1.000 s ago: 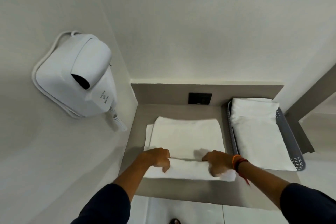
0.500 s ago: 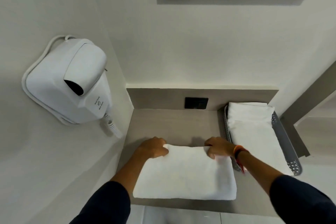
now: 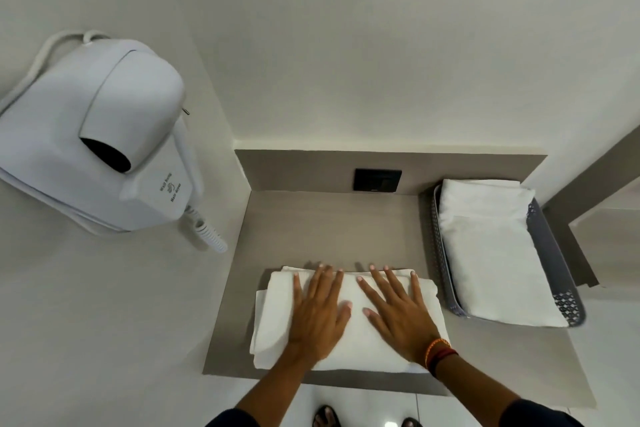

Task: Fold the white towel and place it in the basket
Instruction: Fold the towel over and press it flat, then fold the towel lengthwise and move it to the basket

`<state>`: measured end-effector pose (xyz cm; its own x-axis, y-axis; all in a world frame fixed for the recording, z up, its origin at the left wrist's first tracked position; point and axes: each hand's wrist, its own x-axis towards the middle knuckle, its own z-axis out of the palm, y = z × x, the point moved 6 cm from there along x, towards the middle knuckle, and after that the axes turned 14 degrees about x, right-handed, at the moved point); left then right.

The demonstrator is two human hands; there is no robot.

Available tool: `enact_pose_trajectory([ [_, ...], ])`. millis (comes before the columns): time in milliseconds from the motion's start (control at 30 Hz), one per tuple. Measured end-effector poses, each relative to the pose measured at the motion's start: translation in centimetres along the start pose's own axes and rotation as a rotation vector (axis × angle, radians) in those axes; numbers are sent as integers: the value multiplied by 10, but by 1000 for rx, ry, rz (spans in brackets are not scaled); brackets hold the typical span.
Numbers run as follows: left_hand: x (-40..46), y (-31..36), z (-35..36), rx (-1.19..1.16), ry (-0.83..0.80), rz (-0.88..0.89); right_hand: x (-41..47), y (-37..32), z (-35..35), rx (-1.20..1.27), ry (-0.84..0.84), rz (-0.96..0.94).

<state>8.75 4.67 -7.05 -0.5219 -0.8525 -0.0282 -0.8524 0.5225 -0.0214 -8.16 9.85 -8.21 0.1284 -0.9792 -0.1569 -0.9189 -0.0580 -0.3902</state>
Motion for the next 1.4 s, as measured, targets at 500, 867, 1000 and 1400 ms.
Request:
enact_pose_trajectory([
  [500,21,6,40,102,-26,270,-1,14,24,62,30,253],
  [867,29,-7,13,6,14,-96,-6,7,-9,413,185,521],
  [1000,-9,-27,29,-338,-127,-358,6,14,14,945,167,667],
  [1400,15,-8,-4,-1326,-228,-430,13,10,-26,1515,50,342],
])
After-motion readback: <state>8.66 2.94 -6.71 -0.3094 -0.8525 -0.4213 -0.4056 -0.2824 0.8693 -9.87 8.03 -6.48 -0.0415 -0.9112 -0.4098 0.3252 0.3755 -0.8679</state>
